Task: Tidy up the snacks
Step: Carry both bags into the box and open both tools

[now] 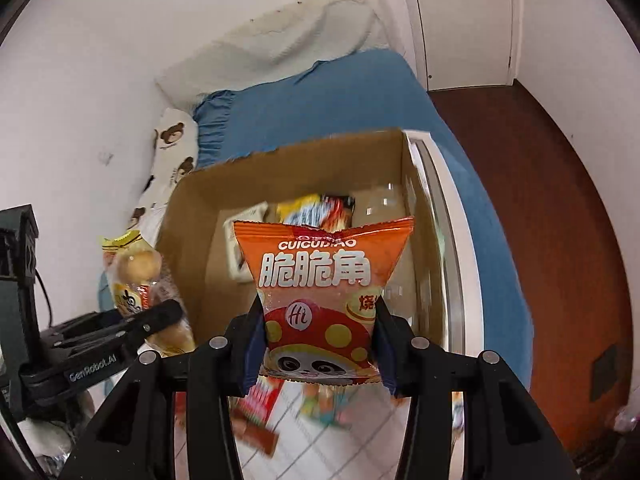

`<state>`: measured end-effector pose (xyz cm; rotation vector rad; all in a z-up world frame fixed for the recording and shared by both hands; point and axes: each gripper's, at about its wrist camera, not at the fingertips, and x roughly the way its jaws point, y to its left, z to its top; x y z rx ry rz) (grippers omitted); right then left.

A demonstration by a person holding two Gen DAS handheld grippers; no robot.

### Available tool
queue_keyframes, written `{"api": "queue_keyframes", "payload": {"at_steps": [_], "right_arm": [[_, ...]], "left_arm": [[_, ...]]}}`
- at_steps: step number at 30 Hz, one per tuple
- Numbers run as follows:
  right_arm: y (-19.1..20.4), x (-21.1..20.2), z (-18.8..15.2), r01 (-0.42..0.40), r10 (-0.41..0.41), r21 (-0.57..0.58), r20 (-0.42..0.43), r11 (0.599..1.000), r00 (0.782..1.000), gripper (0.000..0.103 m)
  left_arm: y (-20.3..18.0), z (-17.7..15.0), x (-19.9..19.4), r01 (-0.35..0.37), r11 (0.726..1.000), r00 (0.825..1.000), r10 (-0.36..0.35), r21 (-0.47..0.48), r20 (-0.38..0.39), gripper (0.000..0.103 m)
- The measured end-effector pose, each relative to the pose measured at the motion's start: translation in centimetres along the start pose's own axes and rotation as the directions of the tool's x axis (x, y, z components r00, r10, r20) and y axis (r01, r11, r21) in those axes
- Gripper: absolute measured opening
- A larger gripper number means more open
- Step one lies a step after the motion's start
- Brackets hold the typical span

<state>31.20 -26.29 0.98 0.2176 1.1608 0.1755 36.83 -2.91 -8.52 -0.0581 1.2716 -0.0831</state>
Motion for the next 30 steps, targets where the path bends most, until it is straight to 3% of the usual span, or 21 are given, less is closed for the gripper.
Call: {"api": "queue_keyframes", "payload": {"at_steps": [5,8,9,12,14,23,26,28,30], "right_arm": [[0.6,4.5,4.2,0.064,-0.066,-0.033,-0.053,0.997,0.996,0.049],[0.5,7.7,5.7,0.114,-0.119,-0.066,-0.084,0.991,0.989,0.049],[0.5,8.8,6.3,0.131,-0.138,-0.076,-0.094,0.988,0.986,0.049],[0.0,11.6,7.6,0.159,-0.169,-0.084,-0.122,0.984,0.978,0.049],[-0.2,12.3,7.5,0.17,-0.18,-0.086,-0.139,0.982,0.974,0.049],[-2.2,16.3,9.1,0.186,-0.197,-0.074,-0.191,0.98,0.962,0.052],[-2.6,17.1,9.5,0.186,-0.196,-0.066,-0.214,0.98,0.957,0.094],[-2.5,17.6,9.7,0.173,-0.18,-0.053,-0.213,0.983,0.96,0.094],[-2.5,17.4,9.7,0.171,-0.176,-0.045,-0.214,0.984,0.961,0.095]], "left_arm": [[1.7,4.6,5.5,-0.194,0.978,0.976,0.201,0.079,-0.088,0.044],[1.9,6.4,9.2,-0.293,0.943,0.94,0.315,0.16,-0.135,0.044],[1.7,6.9,10.8,-0.343,0.917,0.915,0.375,0.203,-0.148,0.044],[1.2,7.6,14.5,-0.395,0.874,0.875,0.452,0.284,-0.173,0.045],[1.2,8.0,16.5,-0.398,0.868,0.862,0.464,0.297,-0.204,0.045],[2.9,9.4,17.1,-0.312,0.926,0.897,0.361,0.215,-0.253,0.045],[4.7,10.3,16.2,-0.233,0.966,0.926,0.254,0.109,-0.279,0.047],[5.2,10.8,15.5,-0.195,0.978,0.939,0.207,0.068,-0.276,0.051],[5.5,11.0,14.5,-0.139,0.99,0.954,0.144,0.036,-0.261,0.073]]}}
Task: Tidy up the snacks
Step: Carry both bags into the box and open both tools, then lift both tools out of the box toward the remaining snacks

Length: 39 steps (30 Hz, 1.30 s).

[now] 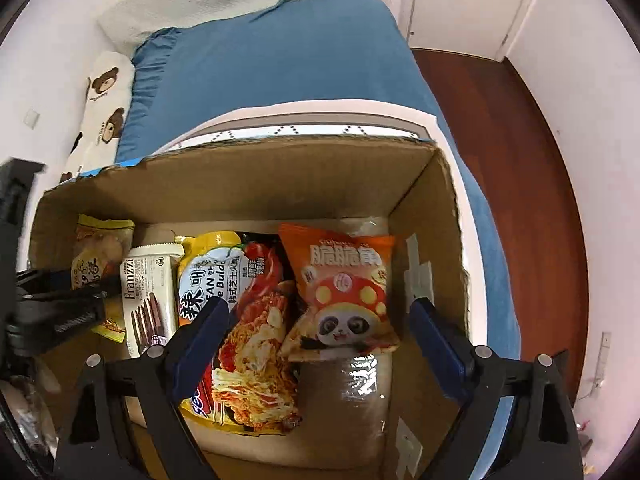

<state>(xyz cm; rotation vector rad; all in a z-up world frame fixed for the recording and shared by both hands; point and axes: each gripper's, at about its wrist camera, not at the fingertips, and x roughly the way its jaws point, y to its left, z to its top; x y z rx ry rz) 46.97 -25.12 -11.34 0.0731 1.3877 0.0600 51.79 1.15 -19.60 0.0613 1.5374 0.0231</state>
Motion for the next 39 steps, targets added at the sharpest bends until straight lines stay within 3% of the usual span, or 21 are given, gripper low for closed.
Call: {"api": "queue_keyframes", "payload": {"at_steps": [1,2,3,8,13,24,31,39], "right_arm": [[0.0,-0.3,-0.2,-0.005,0.005,0.001,-0.002,1.0,1.0,0.095],[0.0,-0.4,-0.3,-0.008,0.008,0.001,-0.006,1.0,1.0,0.096],[-0.1,-0.6,-0.5,-0.007,0.007,0.002,-0.005,1.0,1.0,0.096],[-0.1,-2.4,-2.6,-0.021,0.021,0.002,0.001,1.0,1.0,0.096],[-0.3,-4.8,-5.3,-0.024,0.023,0.017,0.034,1.0,0.999,0.096],[1.5,-12.4,-11.9,-0.009,0.018,-0.038,0.22,0.999,0.975,0.096],[3.1,-16.0,-15.5,-0.011,0.033,-0.081,0.279,0.997,0.96,0.096],[2.2,-18.1,-19.1,-0.078,0.093,-0.062,0.294,0.995,0.951,0.096]], "left_arm": [[0.2,-0.1,-0.7,0.021,1.0,1.0,-0.021,-0.008,0.009,0.08],[0.2,-0.3,-1.3,0.034,0.999,0.999,-0.034,-0.013,0.022,0.093],[0.1,-0.4,-1.8,0.04,0.999,0.999,-0.039,-0.014,0.037,0.094],[-0.2,-1.7,-4.7,0.077,0.997,0.994,-0.075,-0.029,0.085,0.094],[-1.4,-5.8,-8.1,0.088,0.995,0.981,-0.078,-0.053,0.179,0.094],[-1.5,-14.2,-14.2,0.061,0.997,0.909,-0.034,-0.051,0.415,0.094],[-2.1,-18.3,-16.6,0.075,0.996,0.875,-0.047,-0.038,0.481,0.094],[-2.8,-22.1,-17.6,0.109,0.993,0.854,-0.072,-0.042,0.515,0.094]]}}
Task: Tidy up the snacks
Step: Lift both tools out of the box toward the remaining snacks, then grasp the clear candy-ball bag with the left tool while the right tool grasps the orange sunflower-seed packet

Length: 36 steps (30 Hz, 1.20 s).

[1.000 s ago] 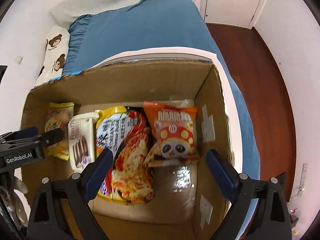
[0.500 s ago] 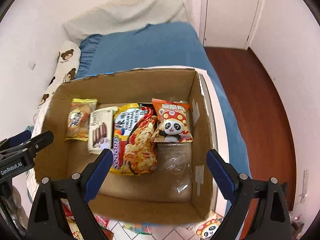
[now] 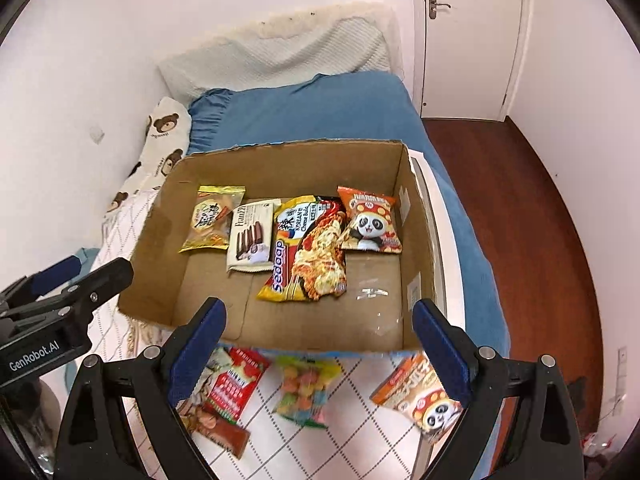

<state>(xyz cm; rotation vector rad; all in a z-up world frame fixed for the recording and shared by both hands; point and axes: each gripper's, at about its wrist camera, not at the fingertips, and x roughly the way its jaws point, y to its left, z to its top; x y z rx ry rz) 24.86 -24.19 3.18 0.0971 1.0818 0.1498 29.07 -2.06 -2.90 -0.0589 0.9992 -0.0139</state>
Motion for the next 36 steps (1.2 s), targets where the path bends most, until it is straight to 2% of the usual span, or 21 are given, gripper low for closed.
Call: {"api": "queue_keyframes", "payload": {"at_steps": [5,8,10,12,18,23,25,27,29,30,31,32,33,35,36], "right_arm": [[-2.7,-0.2,-1.9,-0.014,0.014,0.02,-0.006,1.0,1.0,0.096],[-5.1,0.9,-3.5,0.005,-0.005,0.003,-0.037,1.0,0.999,0.096],[-7.0,2.1,-4.8,0.025,-0.026,-0.016,-0.064,1.0,0.998,0.096],[-8.6,3.6,-5.9,0.052,-0.057,-0.05,-0.105,0.997,0.993,0.076],[-10.4,8.9,-8.2,0.053,-0.113,-0.26,-0.22,0.964,0.969,0.079],[-10.5,13.5,-10.0,-0.016,-0.124,-0.385,-0.335,0.923,0.934,0.08],[-11.2,14.7,-10.3,-0.058,-0.082,-0.346,-0.376,0.937,0.923,0.08],[-12.5,15.1,-10.2,-0.08,-0.027,-0.243,-0.407,0.967,0.913,0.073],[-14.0,15.3,-10.3,-0.086,0.027,-0.115,-0.444,0.99,0.896,0.072],[-15.3,15.5,-10.5,-0.096,0.081,-0.008,-0.47,0.995,0.879,0.071],[-16.2,15.5,-10.7,-0.102,0.113,0.051,-0.477,0.994,0.872,0.071],[-17.1,15.6,-11.0,-0.107,0.152,0.118,-0.484,0.987,0.862,0.071],[-18.1,15.7,-11.6,-0.121,0.207,0.201,-0.492,0.972,0.846,0.071],[-19.4,15.6,-12.5,-0.148,0.286,0.304,-0.485,0.941,0.826,0.071],[-19.7,15.3,-12.7,-0.154,0.297,0.317,-0.473,0.936,0.829,0.071]], "left_arm": [[-0.9,-2.9,0.9,-0.006,1.0,0.999,0.006,-0.01,-0.052,0.094],[-2.0,-5.5,3.1,-0.009,1.0,0.993,0.007,-0.014,-0.121,0.094],[-3.3,-7.2,5.3,-0.007,1.0,0.984,0.005,-0.008,-0.179,0.094],[-4.8,-8.7,7.7,-0.015,1.0,0.972,0.018,0.012,-0.234,0.094],[-8.7,-11.5,13.3,-0.022,0.996,0.931,0.051,0.084,-0.362,0.094],[-10.7,-12.7,15.9,-0.033,0.988,0.908,0.092,0.149,-0.408,0.094],[-11.3,-12.9,16.8,-0.025,0.987,0.896,0.093,0.16,-0.434,0.094],[-12.1,-12.9,17.5,-0.01,0.985,0.891,0.086,0.171,-0.446,0.094],[-12.9,-12.7,18.0,-0.019,0.981,0.895,0.102,0.191,-0.435,0.094],[-13.2,-12.6,18.0,-0.015,0.981,0.899,0.099,0.196,-0.427,0.094],[-13.6,-12.4,18.1,-0.007,0.981,0.902,0.091,0.196,-0.421,0.094],[-13.8,-12.4,18.2,-0.007,0.981,0.904,0.09,0.196,-0.418,0.082],[-14.0,-12.4,18.2,-0.006,0.981,0.905,0.088,0.195,-0.416,0.065],[-14.4,-12.5,18.3,-0.007,0.98,0.905,0.091,0.198,-0.416,0.056],[-14.4,-12.7,18.2,-0.004,0.98,0.905,0.089,0.201,-0.416,0.051]]}}
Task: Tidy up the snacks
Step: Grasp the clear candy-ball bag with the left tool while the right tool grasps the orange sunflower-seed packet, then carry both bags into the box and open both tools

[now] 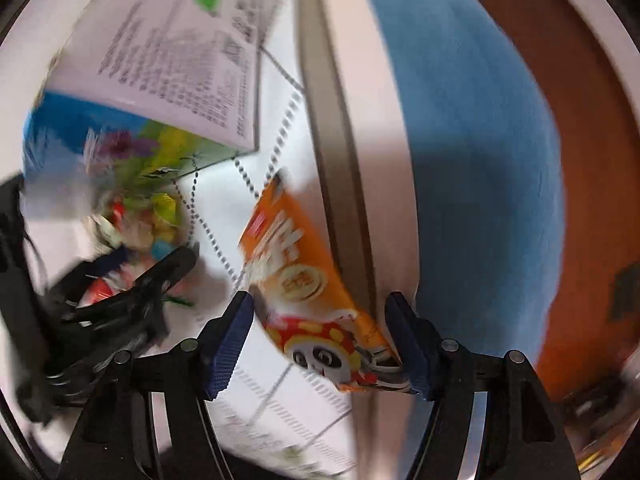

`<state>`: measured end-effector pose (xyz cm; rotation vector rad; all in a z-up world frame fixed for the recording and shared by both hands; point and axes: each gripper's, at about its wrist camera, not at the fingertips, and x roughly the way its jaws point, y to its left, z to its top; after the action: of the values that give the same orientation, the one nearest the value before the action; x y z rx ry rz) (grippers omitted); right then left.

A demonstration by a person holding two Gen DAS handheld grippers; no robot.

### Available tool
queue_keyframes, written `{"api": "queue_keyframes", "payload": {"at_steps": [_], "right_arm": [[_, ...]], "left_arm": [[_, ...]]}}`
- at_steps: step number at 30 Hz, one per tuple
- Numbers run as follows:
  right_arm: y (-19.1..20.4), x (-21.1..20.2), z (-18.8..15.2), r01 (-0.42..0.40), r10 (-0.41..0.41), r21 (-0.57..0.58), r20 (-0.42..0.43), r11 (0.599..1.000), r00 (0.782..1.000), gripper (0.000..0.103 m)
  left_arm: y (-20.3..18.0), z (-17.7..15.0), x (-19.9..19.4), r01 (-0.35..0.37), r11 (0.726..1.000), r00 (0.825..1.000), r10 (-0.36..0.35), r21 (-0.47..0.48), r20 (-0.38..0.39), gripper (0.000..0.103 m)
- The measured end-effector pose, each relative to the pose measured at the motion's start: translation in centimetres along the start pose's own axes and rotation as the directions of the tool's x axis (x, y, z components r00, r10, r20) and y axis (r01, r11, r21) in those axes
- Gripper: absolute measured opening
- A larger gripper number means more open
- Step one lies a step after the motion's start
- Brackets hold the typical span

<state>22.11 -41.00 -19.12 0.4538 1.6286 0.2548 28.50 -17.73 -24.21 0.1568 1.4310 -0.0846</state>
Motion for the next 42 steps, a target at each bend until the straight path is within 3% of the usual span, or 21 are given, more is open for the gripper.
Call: {"api": "queue_keyframes", "payload": {"at_steps": [3,9,13,14,21,32,35,42], "right_arm": [[0.7,-1.3,-1.3,0.121,-0.114,-0.093,0.082,0.988,0.99,0.083],[3.7,-2.0,-1.7,0.263,-0.223,-0.253,0.178,0.931,0.959,0.083],[4.0,0.3,-1.3,0.297,-0.266,-0.237,0.155,0.925,0.952,0.079],[3.9,0.7,-1.3,0.293,-0.266,-0.221,0.144,0.93,0.953,0.068],[3.3,2.2,-4.2,0.145,-0.142,-0.112,0.039,0.983,0.989,0.067],[4.5,4.0,-6.8,0.182,-0.175,-0.063,0.104,0.981,0.979,0.066],[5.6,3.7,-7.5,0.191,-0.181,-0.074,0.125,0.979,0.976,0.063],[6.7,-0.2,-8.7,0.098,-0.085,-0.064,0.178,0.993,0.98,0.061]], "left_arm": [[-0.2,-1.4,-0.1,0.016,1.0,1.0,-0.016,-0.005,-0.01,0.05],[0.8,-5.7,-0.3,0.076,0.995,0.995,-0.08,-0.065,-0.06,0.05],[1.0,-7.1,0.2,0.099,0.989,0.992,-0.107,-0.107,-0.072,0.05],[1.1,-7.6,0.4,0.107,0.987,0.991,-0.116,-0.116,-0.071,0.05],[4.3,-8.3,1.1,0.151,0.977,0.983,-0.165,-0.154,-0.08,0.051],[4.3,-8.0,2.1,0.138,0.977,0.984,-0.153,-0.16,-0.088,0.05],[2.9,-7.9,0.4,0.13,0.981,0.988,-0.142,-0.145,-0.068,0.046],[4.2,-9.3,-4.8,0.22,0.963,0.975,-0.222,-0.158,0.003,0.046]]}}
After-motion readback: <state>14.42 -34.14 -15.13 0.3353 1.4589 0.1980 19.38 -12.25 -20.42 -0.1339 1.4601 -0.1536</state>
